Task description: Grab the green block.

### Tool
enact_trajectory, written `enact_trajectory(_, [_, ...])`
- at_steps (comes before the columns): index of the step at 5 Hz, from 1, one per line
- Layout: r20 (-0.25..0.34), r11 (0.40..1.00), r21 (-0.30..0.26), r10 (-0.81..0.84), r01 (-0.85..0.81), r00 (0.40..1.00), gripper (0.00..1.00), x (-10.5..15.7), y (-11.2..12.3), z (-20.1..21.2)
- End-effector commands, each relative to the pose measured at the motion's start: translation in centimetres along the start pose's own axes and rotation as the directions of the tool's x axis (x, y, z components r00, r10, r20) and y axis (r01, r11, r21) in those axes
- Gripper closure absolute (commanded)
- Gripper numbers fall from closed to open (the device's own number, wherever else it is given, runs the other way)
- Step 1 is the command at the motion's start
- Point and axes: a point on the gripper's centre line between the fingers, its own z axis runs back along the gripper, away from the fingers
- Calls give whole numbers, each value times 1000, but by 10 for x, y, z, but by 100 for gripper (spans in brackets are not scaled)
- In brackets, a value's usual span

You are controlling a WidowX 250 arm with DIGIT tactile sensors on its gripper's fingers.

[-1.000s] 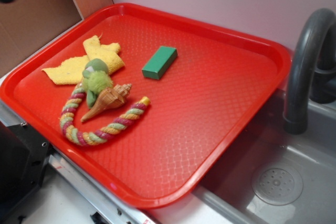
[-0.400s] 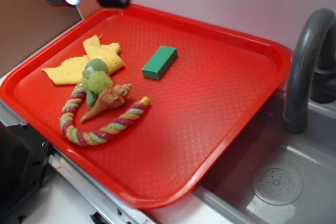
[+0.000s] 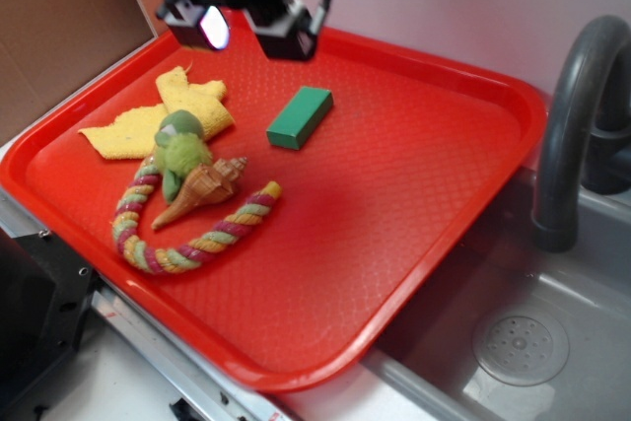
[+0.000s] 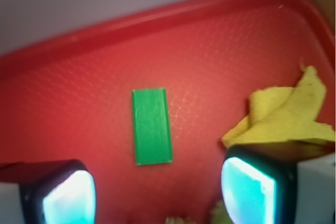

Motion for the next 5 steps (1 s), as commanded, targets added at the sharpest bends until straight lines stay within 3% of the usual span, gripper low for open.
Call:
enact_trajectory(1, [19,1000,11,9,-9,1000,0,11,3,-19])
enact_trajectory(2, [-29,997,71,16,-14,999,0,11,3,-52])
enact_trajectory(4, [-84,999,1,-47,48,995,0,7,-5,-87])
enact_trajectory(5, [-78,1000,15,-20,21,997,100,1,-4,-89])
